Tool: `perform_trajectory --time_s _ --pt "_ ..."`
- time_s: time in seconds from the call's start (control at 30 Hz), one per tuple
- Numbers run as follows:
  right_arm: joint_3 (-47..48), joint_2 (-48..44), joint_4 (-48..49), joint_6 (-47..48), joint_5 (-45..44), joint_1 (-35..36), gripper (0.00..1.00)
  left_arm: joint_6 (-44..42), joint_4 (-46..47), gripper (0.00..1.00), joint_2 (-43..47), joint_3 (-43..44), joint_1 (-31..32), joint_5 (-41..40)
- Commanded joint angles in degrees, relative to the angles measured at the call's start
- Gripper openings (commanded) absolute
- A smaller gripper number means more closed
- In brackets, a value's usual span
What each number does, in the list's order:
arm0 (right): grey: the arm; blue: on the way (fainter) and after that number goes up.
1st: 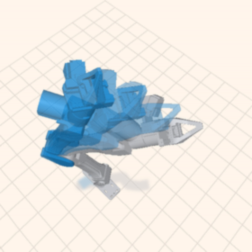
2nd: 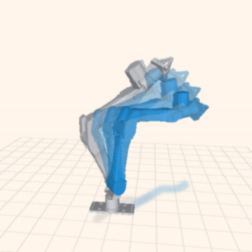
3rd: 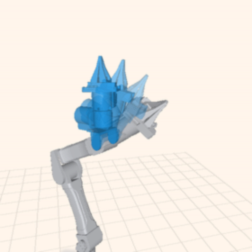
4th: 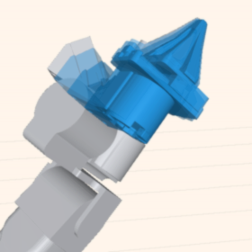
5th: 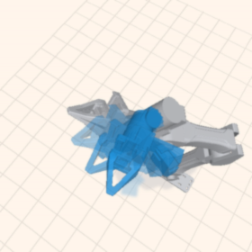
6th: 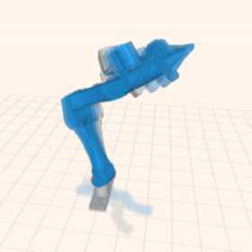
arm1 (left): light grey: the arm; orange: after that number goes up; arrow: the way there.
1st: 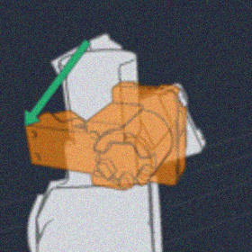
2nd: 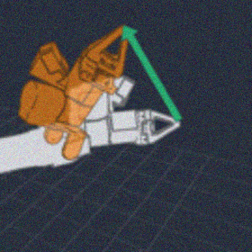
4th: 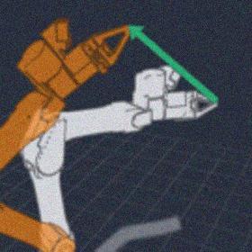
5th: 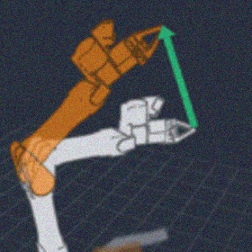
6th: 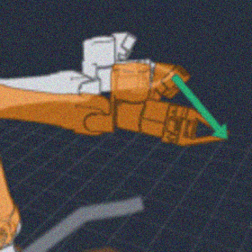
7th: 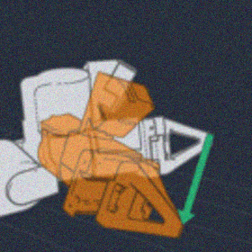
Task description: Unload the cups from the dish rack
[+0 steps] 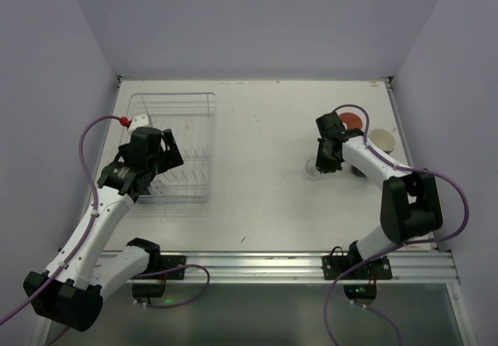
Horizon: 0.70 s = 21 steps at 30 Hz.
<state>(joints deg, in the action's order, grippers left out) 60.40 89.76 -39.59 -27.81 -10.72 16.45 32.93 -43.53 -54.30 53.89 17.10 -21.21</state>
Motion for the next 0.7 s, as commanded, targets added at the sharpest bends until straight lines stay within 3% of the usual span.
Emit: perform_trajectory --time_s 0.0,0.3,0.67 --pt "1.8 0.6 -0.3 0.3 -2.1 0.0 0.10 2.2 0.3 1.00 0.4 -0.4 -0.4 -1.3" --pt "2.4 -6.3 -0.8 0.5 -2.6 0.3 0.41 3.5 -2.8 1.00 -1.9 -2.7 -0.6 -1.6" --pt "5.6 -20.7 -6.4 0.9 -1.1 3.7 0.46 6.7 -6.3 1.00 -3.9 -4.5 -2.8 -0.4"
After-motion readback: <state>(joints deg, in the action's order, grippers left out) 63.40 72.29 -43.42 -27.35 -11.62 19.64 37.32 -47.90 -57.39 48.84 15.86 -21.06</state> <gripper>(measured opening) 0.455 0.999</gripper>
